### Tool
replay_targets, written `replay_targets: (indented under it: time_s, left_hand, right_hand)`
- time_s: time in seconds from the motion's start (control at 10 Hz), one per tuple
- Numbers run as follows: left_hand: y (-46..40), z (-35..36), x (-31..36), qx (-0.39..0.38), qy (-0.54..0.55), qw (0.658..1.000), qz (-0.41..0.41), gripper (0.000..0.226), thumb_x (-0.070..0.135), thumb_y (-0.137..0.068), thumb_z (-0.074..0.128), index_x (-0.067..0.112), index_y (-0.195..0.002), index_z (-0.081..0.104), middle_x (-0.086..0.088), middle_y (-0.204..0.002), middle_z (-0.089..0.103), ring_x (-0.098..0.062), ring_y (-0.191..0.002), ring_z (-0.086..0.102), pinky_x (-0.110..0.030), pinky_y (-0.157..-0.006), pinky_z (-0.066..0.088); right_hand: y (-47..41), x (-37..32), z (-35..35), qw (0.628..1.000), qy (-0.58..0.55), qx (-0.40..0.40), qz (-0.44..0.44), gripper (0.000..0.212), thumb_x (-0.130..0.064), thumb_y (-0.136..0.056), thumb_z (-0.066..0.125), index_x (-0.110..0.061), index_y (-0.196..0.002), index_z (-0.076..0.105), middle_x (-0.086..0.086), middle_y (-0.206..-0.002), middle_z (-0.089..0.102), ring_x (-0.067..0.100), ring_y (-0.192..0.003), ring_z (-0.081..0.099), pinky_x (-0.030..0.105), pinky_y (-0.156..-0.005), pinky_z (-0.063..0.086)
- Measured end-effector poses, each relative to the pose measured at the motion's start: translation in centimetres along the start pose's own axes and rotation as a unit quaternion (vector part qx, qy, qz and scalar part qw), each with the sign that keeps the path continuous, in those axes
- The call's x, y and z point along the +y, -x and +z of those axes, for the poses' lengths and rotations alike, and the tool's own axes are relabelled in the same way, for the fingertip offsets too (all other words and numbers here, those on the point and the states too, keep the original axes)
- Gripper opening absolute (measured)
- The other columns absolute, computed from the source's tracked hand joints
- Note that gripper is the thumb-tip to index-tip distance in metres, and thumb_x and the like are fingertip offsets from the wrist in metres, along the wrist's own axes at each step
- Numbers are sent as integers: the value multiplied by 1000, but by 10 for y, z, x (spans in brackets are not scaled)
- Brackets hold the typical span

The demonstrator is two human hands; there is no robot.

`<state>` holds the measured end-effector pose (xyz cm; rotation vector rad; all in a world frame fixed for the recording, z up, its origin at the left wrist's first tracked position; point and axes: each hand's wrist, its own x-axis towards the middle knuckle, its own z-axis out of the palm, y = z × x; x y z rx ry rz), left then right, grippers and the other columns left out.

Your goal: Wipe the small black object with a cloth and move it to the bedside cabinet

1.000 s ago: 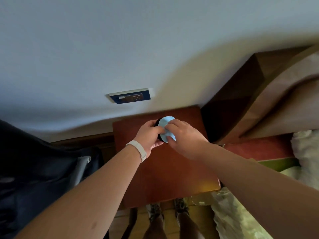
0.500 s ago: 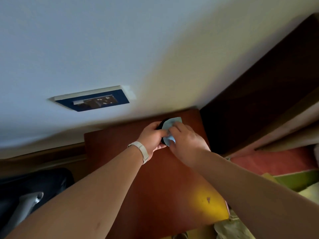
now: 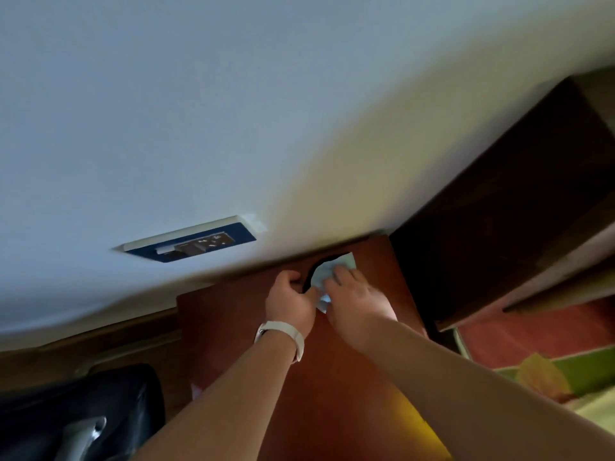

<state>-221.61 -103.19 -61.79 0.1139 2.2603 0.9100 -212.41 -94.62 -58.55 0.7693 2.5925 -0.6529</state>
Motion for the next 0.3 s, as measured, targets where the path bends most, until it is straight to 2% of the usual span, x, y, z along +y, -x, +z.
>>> replay_targets:
  time_s: [0.1, 0.2, 0.3]
  left_hand:
    - [14, -22, 6, 12, 36, 999, -18, 35, 20, -79, 73, 16, -111, 62, -5, -95, 69, -22, -83, 65, -30, -72, 46]
    - [40, -48, 24, 2, 64, 998, -19, 29, 17, -79, 74, 20, -106, 62, -2, -93, 68, -20, -79, 66, -37, -71, 54]
    - [79, -74, 42, -4, 52, 998, 34, 29, 17, -78, 74, 29, -101, 61, 6, -93, 66, -7, -79, 64, -24, -64, 48]
  right_hand:
    - [13, -2, -16, 1000, -11, -1, 18, 38, -22, -87, 55, -21, -124, 49, -1, -132, 42, 22, -122, 40, 37, -87, 46]
    - [31, -5, -44, 996, -57, 45, 59, 40, -23, -85, 53, -21, -125, 51, -2, -130, 47, 22, -119, 42, 35, -86, 46]
    - [62, -13, -70, 993, -69, 69, 60, 38, -26, -83, 52, -24, -121, 53, -5, -125, 50, 21, -115, 45, 32, -81, 45]
